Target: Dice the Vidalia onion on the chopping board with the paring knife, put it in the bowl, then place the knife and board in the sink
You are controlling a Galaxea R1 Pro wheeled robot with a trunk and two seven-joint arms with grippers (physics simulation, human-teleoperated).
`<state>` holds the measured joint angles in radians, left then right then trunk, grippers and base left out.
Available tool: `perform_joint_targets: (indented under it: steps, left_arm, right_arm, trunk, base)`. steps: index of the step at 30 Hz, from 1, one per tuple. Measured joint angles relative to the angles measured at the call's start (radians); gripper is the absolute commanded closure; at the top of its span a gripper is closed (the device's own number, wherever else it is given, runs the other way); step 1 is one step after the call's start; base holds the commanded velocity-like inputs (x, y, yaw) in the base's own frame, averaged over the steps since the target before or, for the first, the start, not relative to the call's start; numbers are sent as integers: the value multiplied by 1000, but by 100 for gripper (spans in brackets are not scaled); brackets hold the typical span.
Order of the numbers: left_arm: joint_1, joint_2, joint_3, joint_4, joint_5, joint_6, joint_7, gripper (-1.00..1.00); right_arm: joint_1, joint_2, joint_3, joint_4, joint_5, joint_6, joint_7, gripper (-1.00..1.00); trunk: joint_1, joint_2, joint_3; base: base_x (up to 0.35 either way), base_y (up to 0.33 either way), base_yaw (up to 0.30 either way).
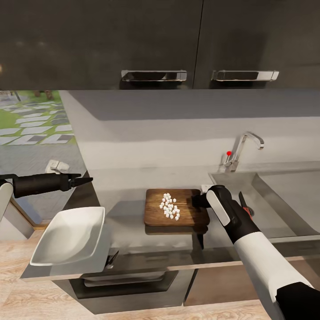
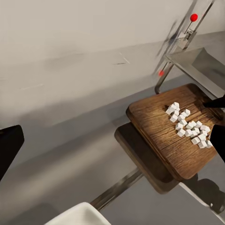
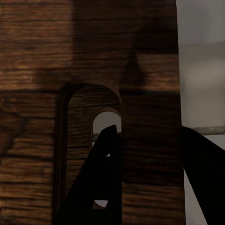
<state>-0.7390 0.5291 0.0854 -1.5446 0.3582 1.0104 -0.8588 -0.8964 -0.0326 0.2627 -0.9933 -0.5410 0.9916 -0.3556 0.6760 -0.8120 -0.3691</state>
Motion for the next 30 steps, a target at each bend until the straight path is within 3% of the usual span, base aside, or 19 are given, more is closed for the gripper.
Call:
perform_joint_targets:
  steps: [18,30]
  left_arm:
    - [-1,0,0,0,0,0,0,-100]
    - [-1,-2,0,1,0,0,0,-100]
  right_arm:
    - [0,0,-1,0,-1,3,5,100]
    - [0,0,-4,-1,-2,10,3,100]
  trunk:
    - [0,0,1]
    - [0,0,18]
  base:
    - [0,0,0]
    - [0,0,0]
